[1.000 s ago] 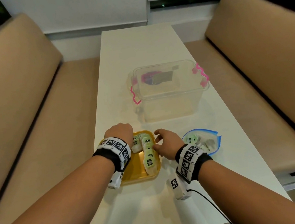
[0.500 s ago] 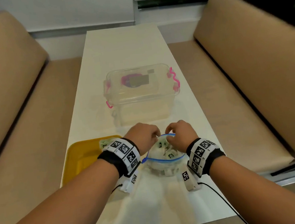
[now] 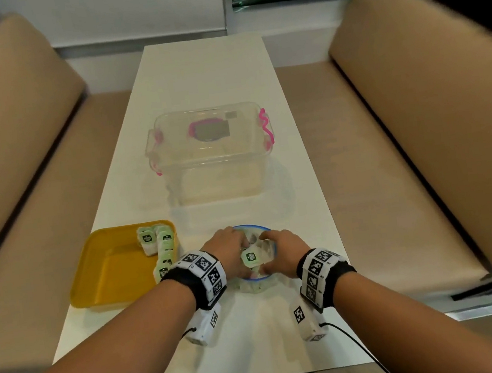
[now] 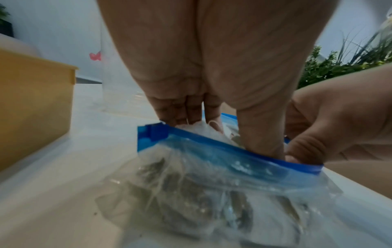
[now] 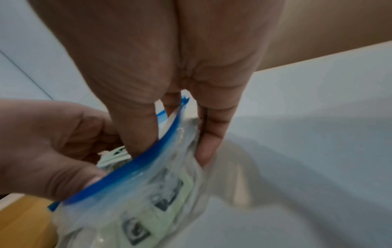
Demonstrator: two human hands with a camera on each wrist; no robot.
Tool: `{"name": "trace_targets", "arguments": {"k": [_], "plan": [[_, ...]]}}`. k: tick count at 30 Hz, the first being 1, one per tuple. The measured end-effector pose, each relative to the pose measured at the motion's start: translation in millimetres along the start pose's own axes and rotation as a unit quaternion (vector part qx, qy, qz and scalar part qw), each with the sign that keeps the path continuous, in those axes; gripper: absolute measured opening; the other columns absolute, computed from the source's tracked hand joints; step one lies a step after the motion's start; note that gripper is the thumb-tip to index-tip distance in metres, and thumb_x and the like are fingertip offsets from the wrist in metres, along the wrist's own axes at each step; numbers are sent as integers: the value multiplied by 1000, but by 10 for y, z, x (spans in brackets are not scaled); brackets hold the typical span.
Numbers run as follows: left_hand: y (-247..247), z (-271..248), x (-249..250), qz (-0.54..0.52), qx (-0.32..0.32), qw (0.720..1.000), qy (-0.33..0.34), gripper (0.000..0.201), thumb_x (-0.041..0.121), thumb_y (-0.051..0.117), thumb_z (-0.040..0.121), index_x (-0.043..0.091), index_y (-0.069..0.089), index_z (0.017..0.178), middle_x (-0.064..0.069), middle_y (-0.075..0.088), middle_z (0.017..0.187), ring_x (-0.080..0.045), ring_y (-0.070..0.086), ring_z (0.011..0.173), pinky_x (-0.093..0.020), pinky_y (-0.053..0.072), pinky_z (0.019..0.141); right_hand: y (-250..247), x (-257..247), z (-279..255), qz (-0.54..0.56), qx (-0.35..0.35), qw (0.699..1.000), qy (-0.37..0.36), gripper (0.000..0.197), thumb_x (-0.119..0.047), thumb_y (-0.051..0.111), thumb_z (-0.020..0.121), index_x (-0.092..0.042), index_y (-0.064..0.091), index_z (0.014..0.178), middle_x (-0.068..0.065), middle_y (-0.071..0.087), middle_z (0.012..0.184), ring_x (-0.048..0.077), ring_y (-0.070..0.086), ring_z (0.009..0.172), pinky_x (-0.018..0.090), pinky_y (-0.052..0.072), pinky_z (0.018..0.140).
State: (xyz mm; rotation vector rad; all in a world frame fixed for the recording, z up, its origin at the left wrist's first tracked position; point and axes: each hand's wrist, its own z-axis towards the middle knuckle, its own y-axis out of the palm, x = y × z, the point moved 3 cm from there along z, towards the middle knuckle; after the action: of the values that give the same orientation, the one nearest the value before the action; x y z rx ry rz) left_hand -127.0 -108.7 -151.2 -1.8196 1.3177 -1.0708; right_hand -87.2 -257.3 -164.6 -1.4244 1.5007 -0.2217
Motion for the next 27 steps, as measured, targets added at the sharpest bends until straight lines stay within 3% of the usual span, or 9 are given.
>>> {"name": "trace_targets", "arguments": {"k": [3, 6, 9, 12, 17, 20, 23, 25, 27], "plan": [[-83, 9, -6, -25, -16, 1000, 5, 43, 52, 79, 72, 19, 69, 97, 2, 60, 99, -20, 60, 95, -34, 50, 83, -50, 29, 18, 5, 2, 1000, -21, 80, -31, 83, 73, -19, 44, 142, 8, 52, 139, 25, 52, 124, 31, 43, 101], [-132, -26, 1, -42, 0, 999, 3, 27, 49, 76, 77, 25, 70, 89, 4, 67, 95, -17, 61, 88, -28, 48, 76, -77, 30, 37, 1, -1, 999, -33, 79, -34, 84, 71, -20, 48, 140, 7, 53, 137, 24, 55, 120, 30, 45, 97], [-132, -61, 6, -59, 21, 998, -7, 36, 58, 76, 71, 28, 67, 87, 7, 63, 92, -14, 60, 86, -29, 48, 74, -125, 25, 50, -6, 4, 999, -37, 71, -40, 83, 71, -25, 53, 134, 8, 45, 132, 25, 58, 111, 32, 49, 93], [-99, -66, 42, -42, 39, 998, -13, 46, 70, 68, 71, 24, 63, 76, 4, 62, 85, -16, 59, 80, -33, 51, 73, -195, 25, 63, -12, 20, 998, -53, 57, -39, 80, 75, -28, 59, 127, 6, 39, 129, 25, 55, 112, 33, 48, 97], [-146, -95, 158, -23, 87, 995, -44, 32, 45, 60, 89, 15, 69, 86, -1, 66, 87, -22, 61, 83, -33, 50, 72, -288, 10, 68, -46, 27, 994, -95, 55, -38, 79, 77, -28, 58, 127, 6, 40, 128, 24, 49, 116, 35, 45, 101], [-345, -182, 274, -56, 141, 988, -7, 19, 42, 61, 91, 24, 65, 84, 8, 59, 74, -18, 61, 79, -29, 46, 70, -357, -63, 52, -42, 51, 984, -164, 47, -33, 75, 78, -28, 63, 123, 4, 46, 127, 23, 43, 117, 35, 41, 100], [-504, -238, 315, -121, 195, 973, 15, 18, 43, 66, 88, 26, 70, 88, 10, 65, 74, -12, 62, 76, -28, 49, 72, -443, -138, 54, -13, 78, 976, -201, 12, -26, 69, 82, -16, 66, 86, 4, 58, 96, 24, 54, 91, 36, 46, 82], [-509, -233, 281, -143, 198, 970, 2, 20, 47, 67, 86, 27, 70, 87, 10, 66, 77, -11, 61, 75, -27, 48, 71, -467, -143, 47, 4, 77, 980, -186, 22, -24, 67, 84, -16, 52, 69, 2, 54, 73, 23, 51, 72, 33, 42, 66], [-433, -216, 256, -119, 144, 982, -16, 19, 44, 66, 88, 25, 69, 87, 9, 64, 78, -13, 60, 75, -26, 46, 69, -448, -130, 40, -12, 58, 983, -174, 25, -27, 64, 86, -17, 50, 68, 3, 55, 68, 24, 51, 68, 31, 41, 61]]}}
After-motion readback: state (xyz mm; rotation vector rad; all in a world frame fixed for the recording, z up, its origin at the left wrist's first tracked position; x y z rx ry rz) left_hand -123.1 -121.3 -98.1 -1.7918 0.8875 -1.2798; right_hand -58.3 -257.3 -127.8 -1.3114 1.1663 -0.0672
